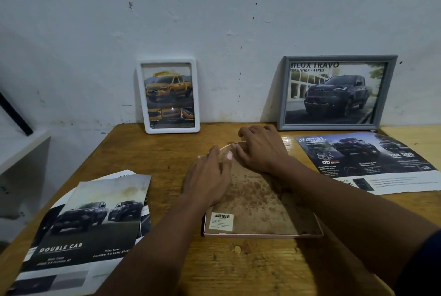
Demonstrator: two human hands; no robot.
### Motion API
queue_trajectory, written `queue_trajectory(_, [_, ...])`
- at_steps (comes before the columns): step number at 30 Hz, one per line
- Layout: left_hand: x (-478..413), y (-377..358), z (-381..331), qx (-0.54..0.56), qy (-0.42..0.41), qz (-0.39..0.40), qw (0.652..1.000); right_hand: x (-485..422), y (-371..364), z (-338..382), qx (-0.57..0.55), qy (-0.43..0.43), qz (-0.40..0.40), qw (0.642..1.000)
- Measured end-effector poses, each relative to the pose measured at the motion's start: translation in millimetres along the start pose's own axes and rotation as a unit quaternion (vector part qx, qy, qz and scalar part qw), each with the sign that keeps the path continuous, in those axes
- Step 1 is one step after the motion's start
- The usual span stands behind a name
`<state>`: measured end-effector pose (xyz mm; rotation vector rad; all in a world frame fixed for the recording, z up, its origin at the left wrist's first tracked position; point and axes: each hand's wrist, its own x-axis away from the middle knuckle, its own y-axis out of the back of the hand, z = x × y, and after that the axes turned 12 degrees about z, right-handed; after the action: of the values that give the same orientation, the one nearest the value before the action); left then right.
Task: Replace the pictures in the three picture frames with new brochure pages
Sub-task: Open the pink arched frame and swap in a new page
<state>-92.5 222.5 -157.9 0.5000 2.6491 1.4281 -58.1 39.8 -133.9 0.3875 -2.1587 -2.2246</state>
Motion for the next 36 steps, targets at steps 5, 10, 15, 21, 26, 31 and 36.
queue_trajectory(5, [2,1,-2,0.013,0.006,0.002,1.0,8,-5,5,0.043,-0.02,0.004,0.999])
queue_trajectory(10, [6,3,-5,0.016,0.003,0.001,1.0,1,-4,4,0.012,-0.023,0.019,0.999])
queue_trajectory(15, [6,3,-6,0.026,-0.01,-0.005,1.0,-17,-8,5,-0.04,-0.046,0.04,0.997])
queue_trajectory(21, [1,-2,1,0.04,-0.015,-0.014,0.999,-28,-9,4,-0.103,-0.076,0.054,0.99])
queue_trajectory(26, [4,0,0,0.064,-0.02,-0.015,0.998,-30,-9,4,-0.09,-0.09,0.08,0.989])
queue_trajectory(31, [2,-1,2,0.041,-0.003,-0.001,0.999,-28,-2,4,-0.081,-0.08,0.047,0.992])
queue_trajectory(36, [1,-2,6,0.064,-0.032,-0.04,0.997,-28,12,6,-0.096,-0.064,0.027,0.993])
